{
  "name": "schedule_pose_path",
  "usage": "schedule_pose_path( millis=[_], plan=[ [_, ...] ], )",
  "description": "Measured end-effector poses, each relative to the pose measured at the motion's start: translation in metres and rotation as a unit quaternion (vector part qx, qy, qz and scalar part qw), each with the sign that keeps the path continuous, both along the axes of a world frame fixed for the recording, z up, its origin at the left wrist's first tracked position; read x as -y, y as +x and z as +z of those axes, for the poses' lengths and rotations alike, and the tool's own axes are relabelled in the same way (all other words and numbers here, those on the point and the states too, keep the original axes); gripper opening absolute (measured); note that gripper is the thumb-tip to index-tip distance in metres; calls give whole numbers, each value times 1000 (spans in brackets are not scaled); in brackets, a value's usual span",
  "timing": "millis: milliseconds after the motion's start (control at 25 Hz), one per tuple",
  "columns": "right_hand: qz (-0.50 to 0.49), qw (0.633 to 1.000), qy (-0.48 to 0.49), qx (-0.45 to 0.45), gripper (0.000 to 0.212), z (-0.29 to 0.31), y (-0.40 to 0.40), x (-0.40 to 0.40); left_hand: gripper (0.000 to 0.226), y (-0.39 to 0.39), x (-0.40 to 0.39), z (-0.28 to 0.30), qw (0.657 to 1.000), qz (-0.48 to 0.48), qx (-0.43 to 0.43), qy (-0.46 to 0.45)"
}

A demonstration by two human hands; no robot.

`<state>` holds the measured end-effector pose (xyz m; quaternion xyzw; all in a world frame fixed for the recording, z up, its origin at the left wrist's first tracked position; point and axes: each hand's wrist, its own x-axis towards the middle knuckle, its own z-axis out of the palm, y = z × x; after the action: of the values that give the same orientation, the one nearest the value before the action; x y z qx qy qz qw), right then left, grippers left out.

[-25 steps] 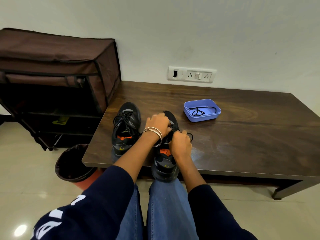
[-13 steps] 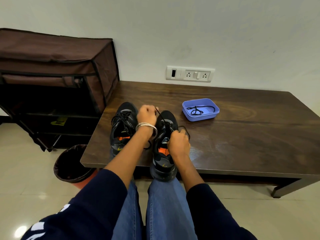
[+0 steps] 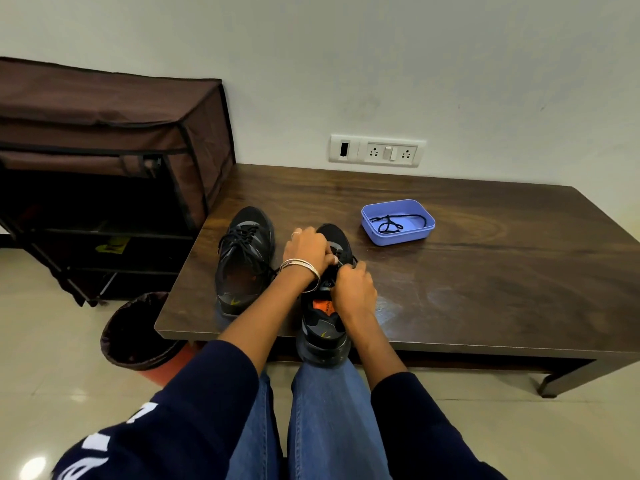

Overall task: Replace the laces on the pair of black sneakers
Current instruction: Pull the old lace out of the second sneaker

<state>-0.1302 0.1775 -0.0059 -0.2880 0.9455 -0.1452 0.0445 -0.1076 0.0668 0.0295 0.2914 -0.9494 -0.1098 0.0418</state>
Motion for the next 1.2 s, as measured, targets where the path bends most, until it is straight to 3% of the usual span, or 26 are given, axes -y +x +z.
schedule_pose_path(
  millis=[200, 240, 320, 360, 440, 480, 520, 560, 600, 640, 720, 760, 840, 1080, 1200],
  plan=[
    [2, 1000, 5, -6, 26, -1, 1, -1, 26, -6, -6, 4, 1000, 6, 25, -7],
    [1, 1000, 3, -4, 26, 0, 1, -2, 24, -5, -5, 1, 1000, 11, 7, 12],
    [1, 1000, -1, -3, 27, 1, 0, -2, 22, -1, -2, -4, 984, 43, -119, 127],
    [1, 1000, -3, -5, 27, 0, 0, -2, 23, 1, 1, -2, 943, 73, -218, 241],
    [2, 1000, -5, -7, 27, 1, 0, -2, 26, 6, 6, 12, 770, 129, -401, 480],
    [5, 1000, -4, -8, 26, 0, 1, -2, 27, 9, 8, 21, 682, 144, -462, 548],
    [6, 1000, -3, -8, 26, 0, 1, -2, 26, 12, 10, 30, 627, 160, -498, 577],
    [7, 1000, -3, -6, 27, 0, 1, -1, 24, 13, 12, 37, 608, 169, -515, 580],
    [7, 1000, -4, -3, 26, 1, 1, -1, 22, 15, 13, 41, 640, 169, -512, 547],
    [9, 1000, -4, -1, 27, 1, 1, -1, 19, 17, 15, 38, 724, 156, -481, 470],
    [11, 1000, -2, 3, 27, 1, 0, -1, 16, 20, 17, 26, 919, 79, -300, 244],
    [9, 1000, -1, 5, 26, 1, 0, -1, 17, 19, 15, 20, 969, 40, -187, 159],
    [4, 1000, 4, 8, 26, 1, 0, -1, 20, 16, 7, 9, 995, -5, -60, 79],
    [-5, 1000, 4, 5, 26, -1, -2, 0, 19, 0, -5, 3, 995, 59, 3, 79],
    [-3, 1000, 7, 4, 25, -2, -1, -1, 27, -2, -8, -5, 996, 47, 35, 71]
  ],
)
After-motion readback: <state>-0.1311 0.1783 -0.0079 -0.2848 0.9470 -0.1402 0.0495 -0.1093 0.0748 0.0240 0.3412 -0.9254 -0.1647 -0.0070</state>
